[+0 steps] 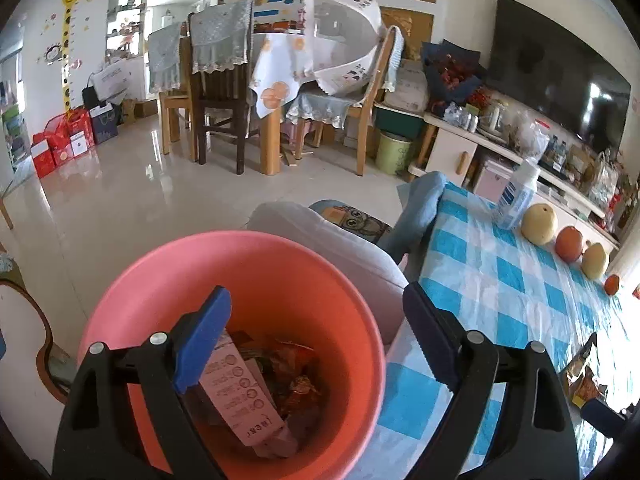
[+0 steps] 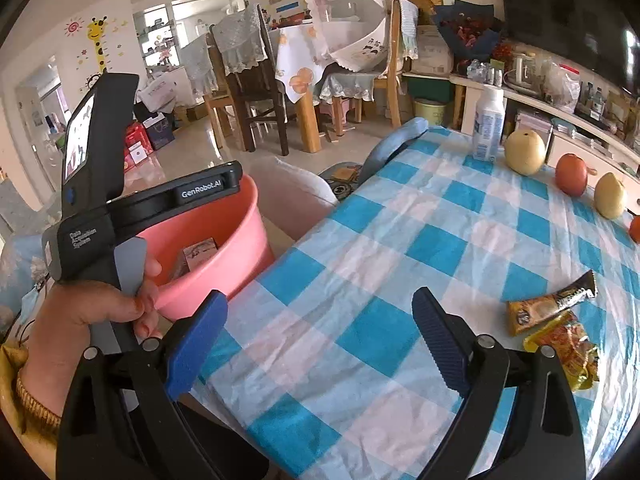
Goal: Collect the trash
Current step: 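Move both tools back over the table toward the coffee stick and chip bag, then grasp the yellow chip bag with the right tool, then grasp the COFFEEMIX stick with the left tool while the right tool holds the chip bag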
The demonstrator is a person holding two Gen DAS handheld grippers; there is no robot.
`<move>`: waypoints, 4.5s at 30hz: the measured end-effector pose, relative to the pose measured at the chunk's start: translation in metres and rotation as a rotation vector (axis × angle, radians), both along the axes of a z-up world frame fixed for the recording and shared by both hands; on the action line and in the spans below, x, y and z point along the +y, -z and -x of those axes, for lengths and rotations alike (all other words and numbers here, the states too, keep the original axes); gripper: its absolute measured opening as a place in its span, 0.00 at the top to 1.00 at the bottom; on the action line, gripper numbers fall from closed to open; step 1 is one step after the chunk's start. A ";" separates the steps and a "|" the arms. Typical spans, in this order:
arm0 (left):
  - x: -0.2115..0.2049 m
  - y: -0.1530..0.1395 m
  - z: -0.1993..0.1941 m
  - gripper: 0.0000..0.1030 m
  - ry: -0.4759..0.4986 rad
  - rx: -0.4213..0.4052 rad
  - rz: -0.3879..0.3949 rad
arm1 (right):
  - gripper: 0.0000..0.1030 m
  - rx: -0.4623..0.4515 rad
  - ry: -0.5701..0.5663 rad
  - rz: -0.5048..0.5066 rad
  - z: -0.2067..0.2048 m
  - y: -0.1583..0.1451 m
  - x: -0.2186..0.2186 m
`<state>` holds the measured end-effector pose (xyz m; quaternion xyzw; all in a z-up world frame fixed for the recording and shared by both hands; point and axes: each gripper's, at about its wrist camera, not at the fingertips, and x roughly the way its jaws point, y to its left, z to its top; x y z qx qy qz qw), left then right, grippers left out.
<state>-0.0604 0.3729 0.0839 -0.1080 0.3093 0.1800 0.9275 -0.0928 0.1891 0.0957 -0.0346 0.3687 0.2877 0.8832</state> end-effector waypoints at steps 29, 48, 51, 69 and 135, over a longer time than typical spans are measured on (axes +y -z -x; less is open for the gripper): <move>-0.130 0.009 -0.042 0.14 0.230 0.060 -0.126 | 0.10 0.010 0.154 -0.090 -0.011 0.002 -0.113; -0.208 0.019 -0.051 0.14 0.514 0.060 -0.118 | 0.10 0.007 0.329 -0.154 -0.030 -0.004 -0.217; -0.219 0.021 -0.051 0.14 0.598 0.057 -0.091 | 0.10 0.023 0.380 -0.165 -0.039 -0.005 -0.245; -0.282 0.038 -0.050 0.14 0.851 0.100 -0.074 | 0.10 0.243 0.300 -0.131 -0.070 0.040 -0.286; -0.336 0.078 -0.119 0.40 0.857 0.250 -0.111 | 0.45 0.140 0.355 0.128 -0.073 0.057 -0.286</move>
